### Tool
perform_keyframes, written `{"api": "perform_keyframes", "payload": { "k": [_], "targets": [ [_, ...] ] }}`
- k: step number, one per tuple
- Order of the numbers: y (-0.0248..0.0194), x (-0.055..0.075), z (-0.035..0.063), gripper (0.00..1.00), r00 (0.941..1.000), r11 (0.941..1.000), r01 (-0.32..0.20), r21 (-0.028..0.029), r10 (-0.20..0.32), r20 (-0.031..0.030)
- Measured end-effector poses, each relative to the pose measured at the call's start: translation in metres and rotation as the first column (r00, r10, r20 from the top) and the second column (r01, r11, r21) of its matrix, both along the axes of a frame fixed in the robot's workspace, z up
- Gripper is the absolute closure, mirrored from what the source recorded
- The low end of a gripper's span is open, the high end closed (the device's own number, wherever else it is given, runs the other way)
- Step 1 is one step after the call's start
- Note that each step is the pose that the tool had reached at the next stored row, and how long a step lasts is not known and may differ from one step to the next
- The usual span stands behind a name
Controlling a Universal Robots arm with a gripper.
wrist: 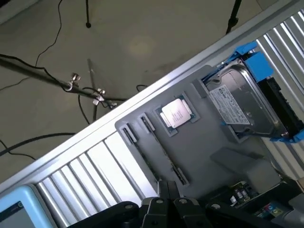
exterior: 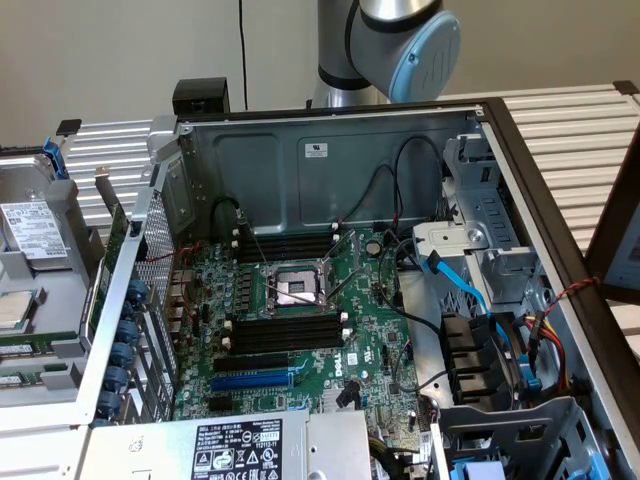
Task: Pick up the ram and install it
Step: 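Pick up the ram and move it above insertion slot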
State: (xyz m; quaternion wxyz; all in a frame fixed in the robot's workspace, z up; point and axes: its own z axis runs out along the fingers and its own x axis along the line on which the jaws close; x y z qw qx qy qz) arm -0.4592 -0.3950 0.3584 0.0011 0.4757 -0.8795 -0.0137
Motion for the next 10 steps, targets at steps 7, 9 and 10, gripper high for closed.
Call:
{"api": "perform_keyframes", "payload": {
  "k": [7, 9, 10],
  "targets": [
    [0.0, 0.0001, -0.0009, 0.89, 0.9955, 0.9961, -0.086, -0.0155, 0.087, 0.037],
    [0.0001, 0.0, -0.0014, 0.89, 0.9918, 0.9924, -0.122, -0.0157, 0.123, 0.0373],
    [0.0001, 0.0, -0.0016, 0.89, 0.9894, 0.9901, -0.14, -0.0158, 0.14, 0.0373]
  ]
}}
